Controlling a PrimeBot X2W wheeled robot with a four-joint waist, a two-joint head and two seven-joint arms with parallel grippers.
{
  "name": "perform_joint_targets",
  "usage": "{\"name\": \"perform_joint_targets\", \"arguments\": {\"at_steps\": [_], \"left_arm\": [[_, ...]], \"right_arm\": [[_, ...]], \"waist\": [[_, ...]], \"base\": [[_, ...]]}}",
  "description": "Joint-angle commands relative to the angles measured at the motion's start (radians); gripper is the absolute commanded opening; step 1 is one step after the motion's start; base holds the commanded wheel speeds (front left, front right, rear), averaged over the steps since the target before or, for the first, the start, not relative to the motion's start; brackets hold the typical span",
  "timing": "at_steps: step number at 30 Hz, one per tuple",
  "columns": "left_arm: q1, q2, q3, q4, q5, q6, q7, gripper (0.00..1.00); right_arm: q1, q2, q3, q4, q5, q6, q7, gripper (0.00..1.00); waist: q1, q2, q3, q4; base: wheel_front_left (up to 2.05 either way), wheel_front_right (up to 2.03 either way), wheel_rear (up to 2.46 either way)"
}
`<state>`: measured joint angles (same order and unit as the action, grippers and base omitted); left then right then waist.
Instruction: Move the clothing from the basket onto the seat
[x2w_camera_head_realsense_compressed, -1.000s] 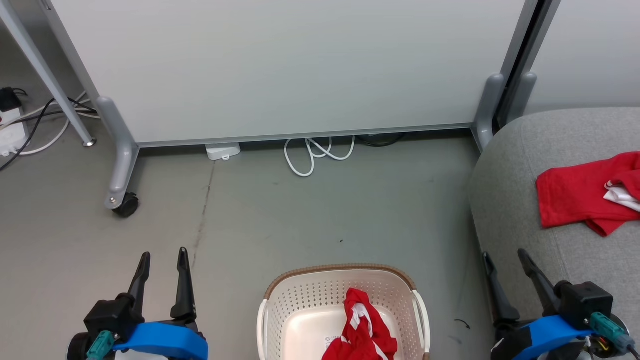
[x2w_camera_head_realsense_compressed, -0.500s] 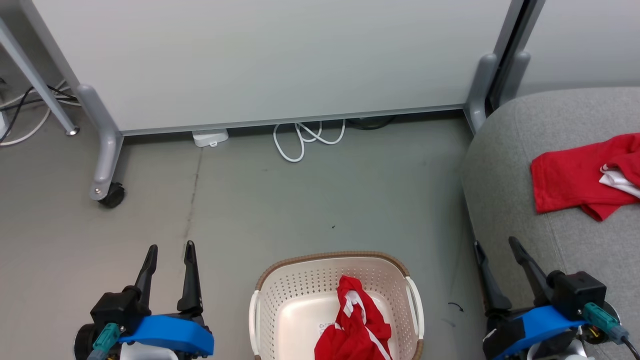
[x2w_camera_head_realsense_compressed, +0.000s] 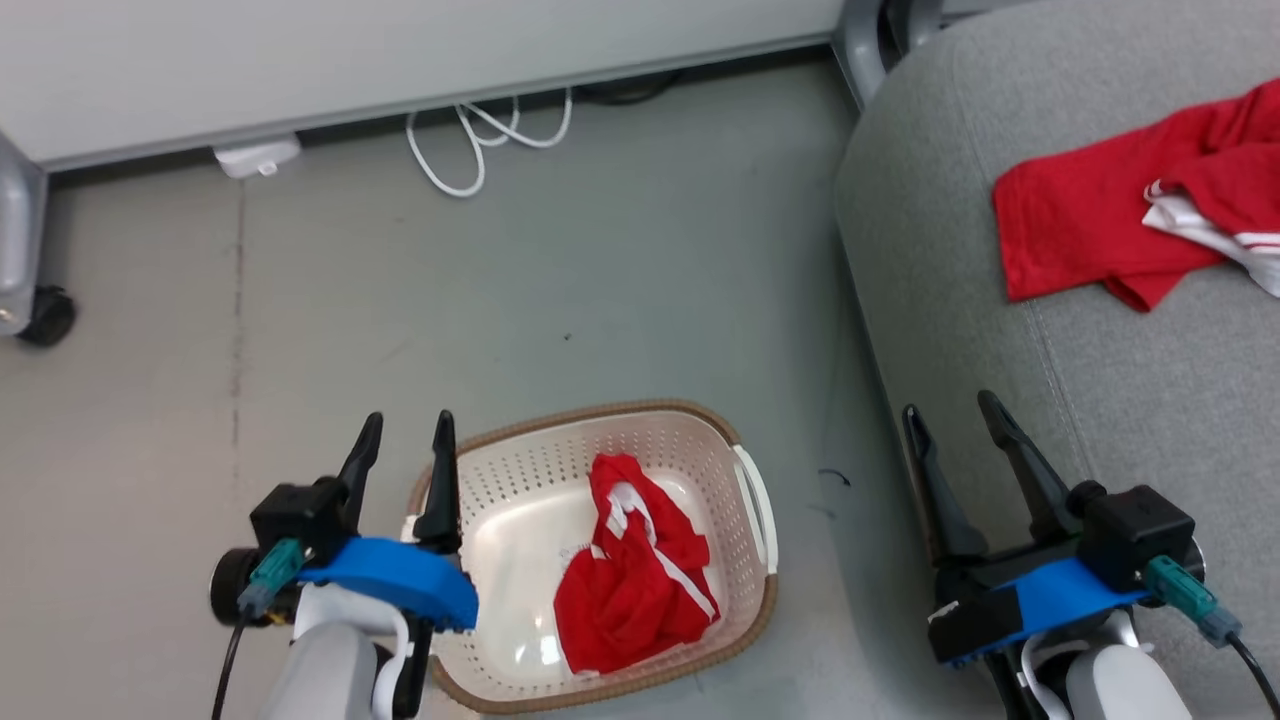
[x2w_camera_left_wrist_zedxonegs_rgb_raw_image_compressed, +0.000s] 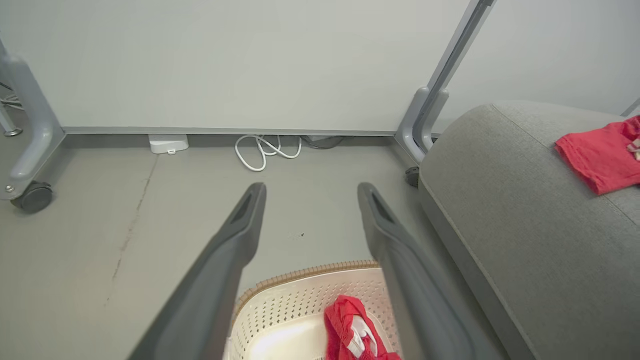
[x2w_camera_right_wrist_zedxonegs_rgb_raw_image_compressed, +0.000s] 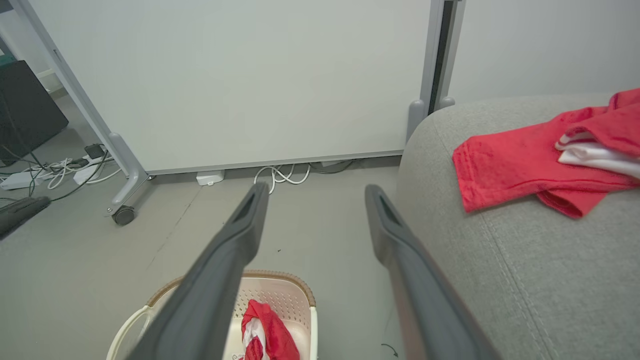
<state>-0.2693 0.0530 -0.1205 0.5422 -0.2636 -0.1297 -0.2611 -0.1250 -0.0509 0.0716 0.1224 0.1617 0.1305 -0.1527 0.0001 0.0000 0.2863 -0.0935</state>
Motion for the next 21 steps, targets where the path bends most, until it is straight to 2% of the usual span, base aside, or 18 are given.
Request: {"name": "perform_joint_targets", "arguments": {"at_steps": [1, 11, 21], "left_arm": [[-0.046, 0.005, -0.017, 0.014, -0.003, -0.001, 0.002, 1.00], [-0.250, 0.048, -0.173, 0.195, -0.033, -0.001, 0.044, 1.00], [-0.402, 0.050, -0.224, 0.404, -0.075, -0.001, 0.108, 1.00]], "right_arm": [[-0.023, 0.001, 0.006, -0.007, 0.002, 0.000, -0.012, 1.00], [-0.101, 0.001, 0.051, 0.002, 0.024, 0.000, -0.061, 1.00], [-0.154, 0.001, 0.104, 0.019, 0.053, 0.000, -0.091, 1.00]], "waist": [[-0.0001, 0.0000, 0.106, -0.074], [-0.0001, 0.0000, 0.323, -0.161], [-0.0001, 0.0000, 0.464, -0.217]], "base": [[0.00, 0.00, 0.00], [0.00, 0.00, 0.00], [0.00, 0.00, 0.00]]}}
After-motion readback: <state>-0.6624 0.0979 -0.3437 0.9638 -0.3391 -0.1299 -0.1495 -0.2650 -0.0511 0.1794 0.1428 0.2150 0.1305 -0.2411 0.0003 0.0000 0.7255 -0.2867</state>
